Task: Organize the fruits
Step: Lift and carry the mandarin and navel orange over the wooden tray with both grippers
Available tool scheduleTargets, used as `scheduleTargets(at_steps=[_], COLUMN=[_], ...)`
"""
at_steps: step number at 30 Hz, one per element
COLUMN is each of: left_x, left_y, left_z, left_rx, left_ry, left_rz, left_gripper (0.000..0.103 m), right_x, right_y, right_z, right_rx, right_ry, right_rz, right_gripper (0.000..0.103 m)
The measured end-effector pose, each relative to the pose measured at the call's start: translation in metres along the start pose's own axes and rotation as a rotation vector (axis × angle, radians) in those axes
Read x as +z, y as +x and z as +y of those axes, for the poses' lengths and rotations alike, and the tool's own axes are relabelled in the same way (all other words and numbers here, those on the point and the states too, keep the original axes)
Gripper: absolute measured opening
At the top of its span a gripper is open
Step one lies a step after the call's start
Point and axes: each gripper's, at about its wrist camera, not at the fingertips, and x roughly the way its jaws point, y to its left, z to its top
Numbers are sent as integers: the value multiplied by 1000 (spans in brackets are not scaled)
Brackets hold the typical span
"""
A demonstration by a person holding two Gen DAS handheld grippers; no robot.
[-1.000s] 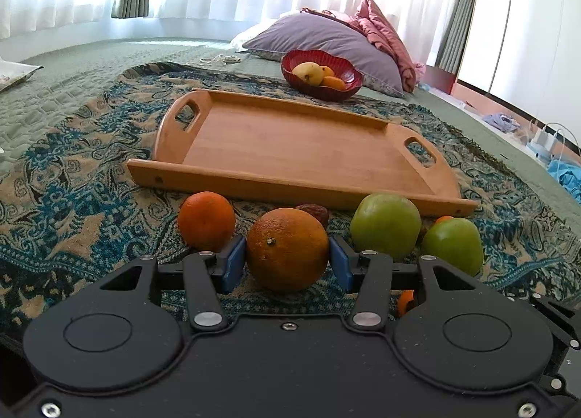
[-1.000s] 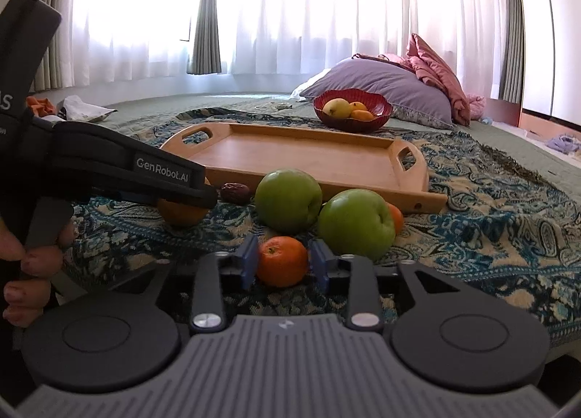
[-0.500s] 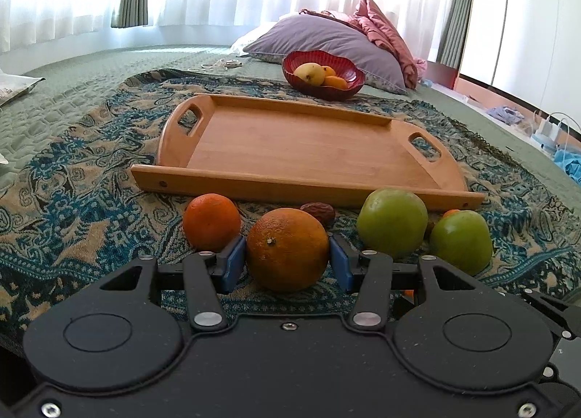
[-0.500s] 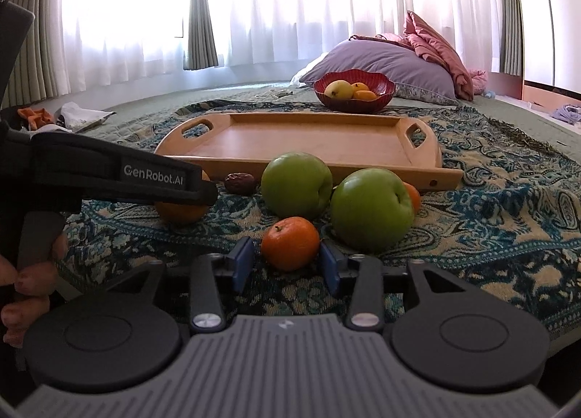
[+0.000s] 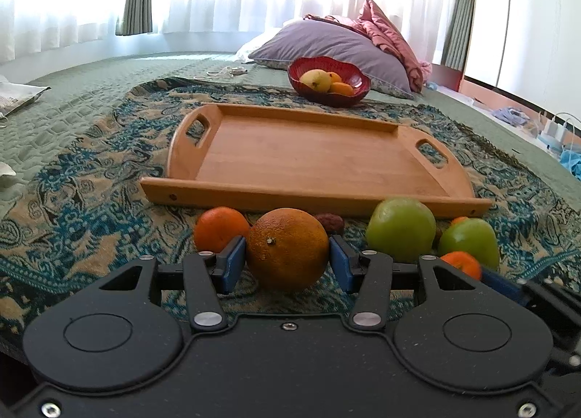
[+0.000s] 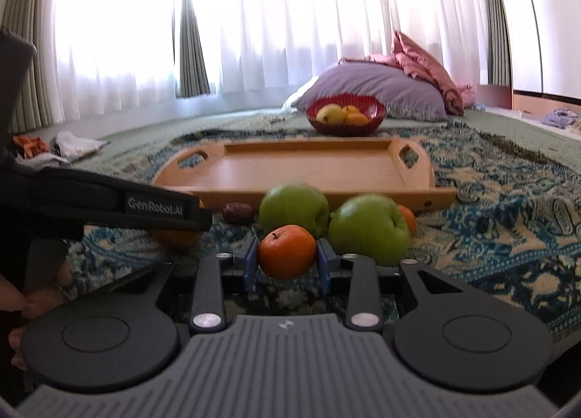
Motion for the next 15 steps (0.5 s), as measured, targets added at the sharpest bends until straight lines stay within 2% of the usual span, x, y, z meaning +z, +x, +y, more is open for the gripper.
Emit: scheduleTargets(at_steps=[10, 15], left_x=[33, 62], left_y=[0, 10], left_z=[7, 10], left_rx=[2, -2], left_ry=[0, 10], left_rz=[-52, -58], left_gripper=[48, 48], right_x=[37, 61], right_y=[2, 13], right_z=[-19, -36], right_rx=[-39, -56], right_ry=[14, 19], right_rz=[-50, -36], right_gripper=[39, 39])
